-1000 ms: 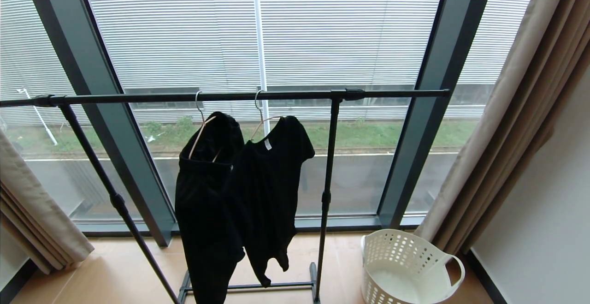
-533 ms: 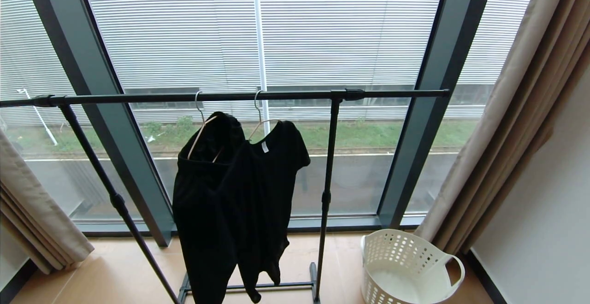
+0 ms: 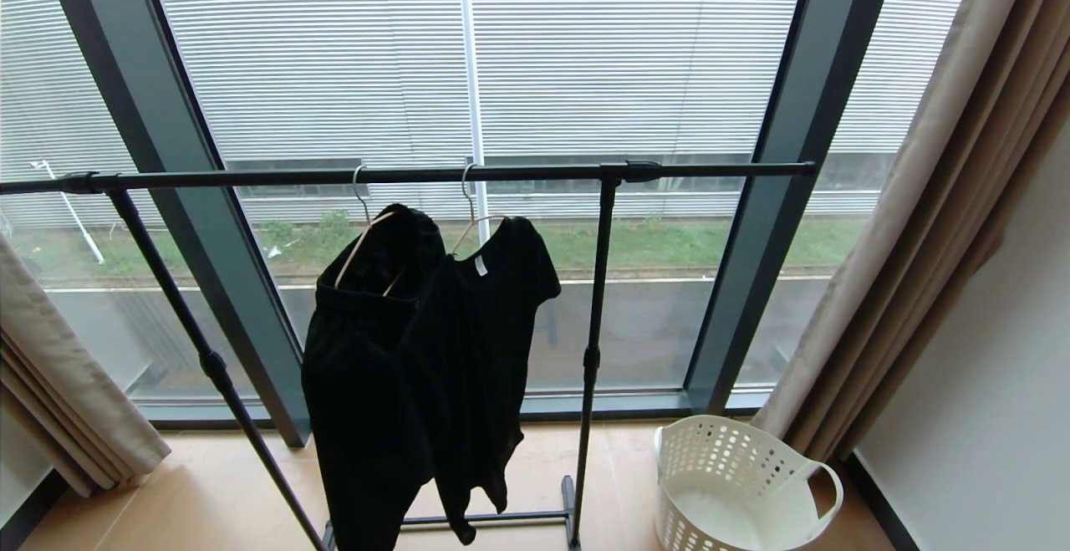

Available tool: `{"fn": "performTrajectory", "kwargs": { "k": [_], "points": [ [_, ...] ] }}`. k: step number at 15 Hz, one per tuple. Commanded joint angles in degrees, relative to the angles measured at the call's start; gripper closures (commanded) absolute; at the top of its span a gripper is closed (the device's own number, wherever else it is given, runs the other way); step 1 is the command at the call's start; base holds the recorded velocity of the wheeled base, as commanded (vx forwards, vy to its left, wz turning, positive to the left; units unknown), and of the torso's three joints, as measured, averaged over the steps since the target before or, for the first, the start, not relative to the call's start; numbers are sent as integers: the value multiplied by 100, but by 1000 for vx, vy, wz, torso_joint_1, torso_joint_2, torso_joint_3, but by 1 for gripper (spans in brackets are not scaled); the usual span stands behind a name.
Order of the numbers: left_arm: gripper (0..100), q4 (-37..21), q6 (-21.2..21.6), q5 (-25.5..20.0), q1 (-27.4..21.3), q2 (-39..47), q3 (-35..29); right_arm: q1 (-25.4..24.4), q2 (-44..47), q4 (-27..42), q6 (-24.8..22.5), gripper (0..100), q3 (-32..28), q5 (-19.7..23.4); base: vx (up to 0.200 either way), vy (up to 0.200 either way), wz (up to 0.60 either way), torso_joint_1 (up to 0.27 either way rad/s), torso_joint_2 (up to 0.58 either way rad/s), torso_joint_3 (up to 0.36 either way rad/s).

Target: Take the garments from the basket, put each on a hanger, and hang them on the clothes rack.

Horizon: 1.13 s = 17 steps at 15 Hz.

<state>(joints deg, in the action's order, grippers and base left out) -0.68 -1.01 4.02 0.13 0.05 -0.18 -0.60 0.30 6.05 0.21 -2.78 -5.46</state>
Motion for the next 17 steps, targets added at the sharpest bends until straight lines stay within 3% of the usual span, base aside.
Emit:
{"fn": "performTrajectory", "kwargs": {
  "k": [1,7,9,17],
  "points": [
    [0,-2,-4,2,4,-5,1,-2,5,2,67,0,23,-192,0,0,0,0,0,0],
    [0,-2,-4,2,4,-5,1,-2,5,-165,-240,0,76,-148,0,0,0,0,0,0],
    [0,-2,-4,2,4,-5,1,-2,5,-174,-232,0,85,722,0,0,0,0,0,0],
    [0,-2,-4,2,4,-5,1,-2,5,-183,-170,0,93,669,0,0,0,0,0,0]
  ]
}}
